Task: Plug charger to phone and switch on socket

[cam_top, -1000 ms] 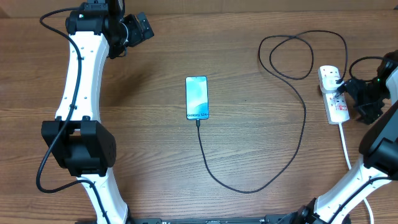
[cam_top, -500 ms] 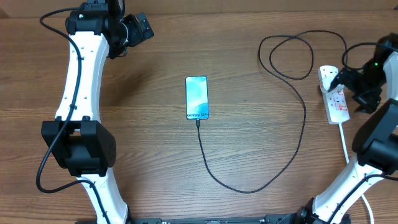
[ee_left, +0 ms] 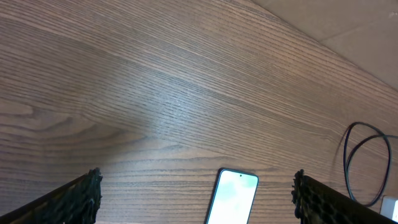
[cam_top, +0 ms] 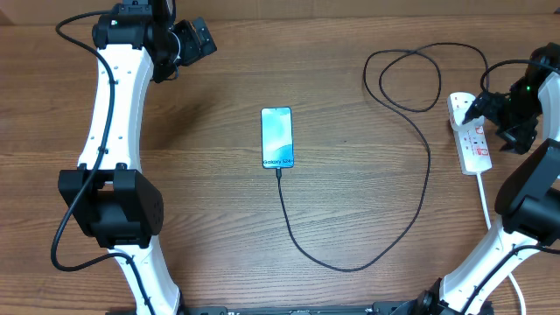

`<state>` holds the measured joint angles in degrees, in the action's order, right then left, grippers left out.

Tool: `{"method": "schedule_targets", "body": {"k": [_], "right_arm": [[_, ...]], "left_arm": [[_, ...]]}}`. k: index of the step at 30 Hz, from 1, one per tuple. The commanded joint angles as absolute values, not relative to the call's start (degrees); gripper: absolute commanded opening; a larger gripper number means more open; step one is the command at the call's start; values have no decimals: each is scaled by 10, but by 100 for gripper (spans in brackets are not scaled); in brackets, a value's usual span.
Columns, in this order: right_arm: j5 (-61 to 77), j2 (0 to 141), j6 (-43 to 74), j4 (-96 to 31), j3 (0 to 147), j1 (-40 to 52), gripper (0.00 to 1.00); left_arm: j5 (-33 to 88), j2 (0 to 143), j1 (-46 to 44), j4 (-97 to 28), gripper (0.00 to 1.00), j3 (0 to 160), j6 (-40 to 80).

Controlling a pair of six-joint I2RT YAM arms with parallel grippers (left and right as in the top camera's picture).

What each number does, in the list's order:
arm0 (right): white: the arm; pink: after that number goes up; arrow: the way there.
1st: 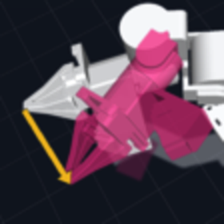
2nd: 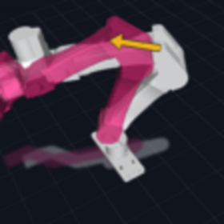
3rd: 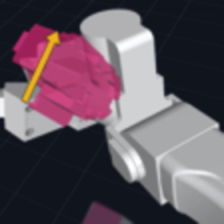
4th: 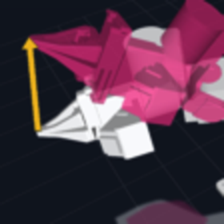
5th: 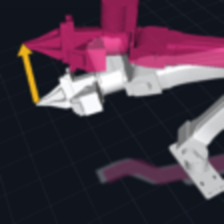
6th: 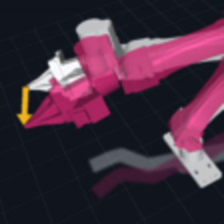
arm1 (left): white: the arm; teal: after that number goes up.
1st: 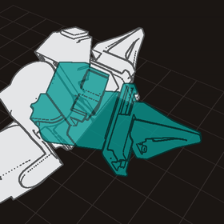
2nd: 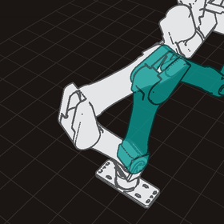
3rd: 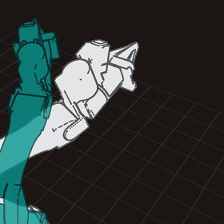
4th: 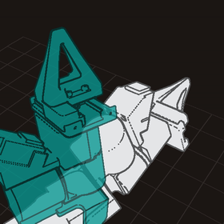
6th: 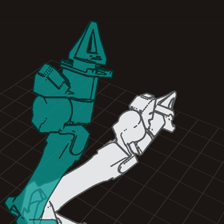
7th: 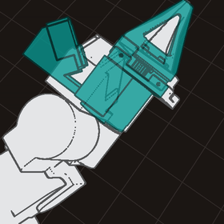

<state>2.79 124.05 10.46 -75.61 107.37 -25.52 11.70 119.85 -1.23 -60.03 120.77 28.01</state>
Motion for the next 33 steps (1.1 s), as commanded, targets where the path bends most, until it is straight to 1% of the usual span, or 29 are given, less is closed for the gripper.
{"method": "schedule_targets", "body": {"k": [1, 9, 17, 26, 29, 33], "right_arm": [[31, 1235, 102, -732, 1083, -257, 100], [31, 1235, 102, -655, 1083, -257, 100], [31, 1235, 102, -632, 1083, -257, 100], [31, 1235, 102, -632, 1083, -257, 100], [31, 1235, 102, -632, 1083, -257, 100], [31, 1235, 102, -632, 1083, -257, 100]], "left_arm": [[112, 1184, -11, -600, 100, 1211, 270], [112, 1184, -11, -600, 99, 1211, 270], [114, 1179, -12, -600, 100, 1211, 270], [111, 1059, -12, -602, 100, 1211, 270], [96, 1019, -12, -641, 100, 1211, 270], [54, 983, -12, -746, 100, 1211, 268]]}}
